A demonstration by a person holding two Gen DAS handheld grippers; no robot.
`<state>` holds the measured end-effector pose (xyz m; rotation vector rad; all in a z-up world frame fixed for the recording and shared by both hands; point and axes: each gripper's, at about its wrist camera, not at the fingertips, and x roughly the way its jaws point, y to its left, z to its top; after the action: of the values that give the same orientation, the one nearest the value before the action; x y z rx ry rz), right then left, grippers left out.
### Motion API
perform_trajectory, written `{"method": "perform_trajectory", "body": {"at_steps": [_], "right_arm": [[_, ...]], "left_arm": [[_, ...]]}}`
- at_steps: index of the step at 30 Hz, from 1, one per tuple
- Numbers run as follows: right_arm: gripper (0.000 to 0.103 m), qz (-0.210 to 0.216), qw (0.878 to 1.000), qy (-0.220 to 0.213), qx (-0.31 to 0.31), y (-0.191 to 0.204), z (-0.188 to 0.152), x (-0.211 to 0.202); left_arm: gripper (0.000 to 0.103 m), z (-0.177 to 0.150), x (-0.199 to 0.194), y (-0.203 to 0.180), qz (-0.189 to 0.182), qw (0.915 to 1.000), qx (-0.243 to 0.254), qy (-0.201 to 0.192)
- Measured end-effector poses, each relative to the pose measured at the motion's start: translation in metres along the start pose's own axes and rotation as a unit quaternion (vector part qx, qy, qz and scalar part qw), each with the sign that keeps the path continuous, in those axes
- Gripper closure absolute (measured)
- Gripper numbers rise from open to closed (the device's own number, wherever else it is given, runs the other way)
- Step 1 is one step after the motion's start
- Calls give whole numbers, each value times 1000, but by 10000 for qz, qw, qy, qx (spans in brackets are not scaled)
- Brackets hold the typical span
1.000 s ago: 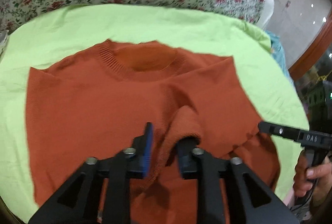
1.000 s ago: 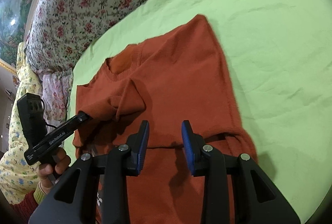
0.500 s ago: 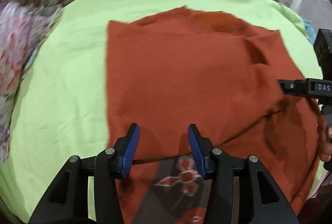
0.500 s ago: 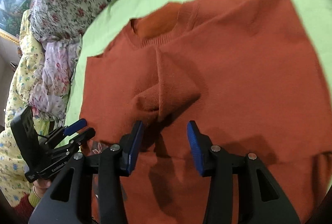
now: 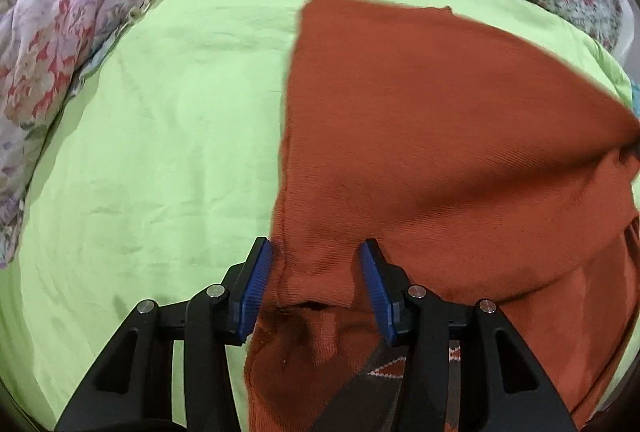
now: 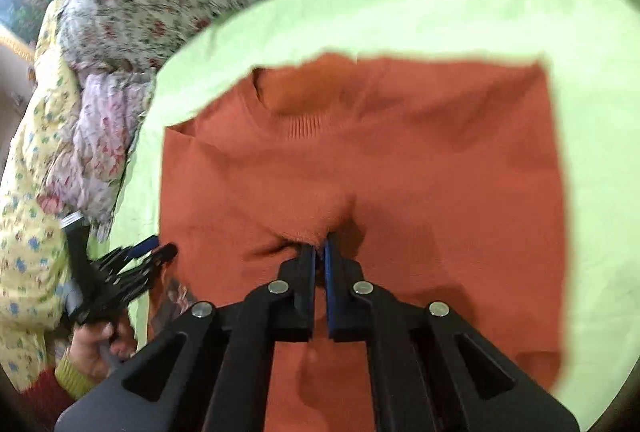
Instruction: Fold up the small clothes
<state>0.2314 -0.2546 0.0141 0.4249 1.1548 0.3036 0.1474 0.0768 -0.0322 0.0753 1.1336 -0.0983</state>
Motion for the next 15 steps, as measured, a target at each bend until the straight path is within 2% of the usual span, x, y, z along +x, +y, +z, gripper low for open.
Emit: {"method": "perform_trajectory", "body": {"at_steps": [2, 4, 5, 6, 8, 10, 12, 13, 15], "right_arm": [[99, -402, 9987, 54, -308, -3, 12, -24], [99, -1044, 9936, 33, -436, -13, 24, -31], [99, -1416, 9891, -62, -394, -24, 29, -32], [99, -1612, 9865, -158, -238, -37, 33, -33], [99, -1472, 9886, -194, 240, -60, 34, -29], [99, -1023, 9924, 3, 676, -70, 24, -22], [97, -555, 9965, 135, 612, -60, 7, -11], [91, -389, 9975, 197, 553, -53, -2, -5], [63, -39, 9981, 330, 512, -39, -20, 11]], "left_arm": [[55, 0, 1, 5, 8, 10000, -54, 39], [55, 3, 3, 6, -23, 9999, -145, 44], [54, 3, 3, 7, -34, 9998, -192, 56], [54, 4, 3, 10, -48, 9996, -255, 82], [54, 3, 2, 14, -67, 9994, -336, 95], [54, 3, 0, 17, -58, 9992, -383, 122], [54, 5, -3, 20, -53, 9990, -427, 95], [55, 8, -3, 17, -44, 9990, -441, 77], [55, 14, -6, 17, -47, 9988, -479, 36]]}}
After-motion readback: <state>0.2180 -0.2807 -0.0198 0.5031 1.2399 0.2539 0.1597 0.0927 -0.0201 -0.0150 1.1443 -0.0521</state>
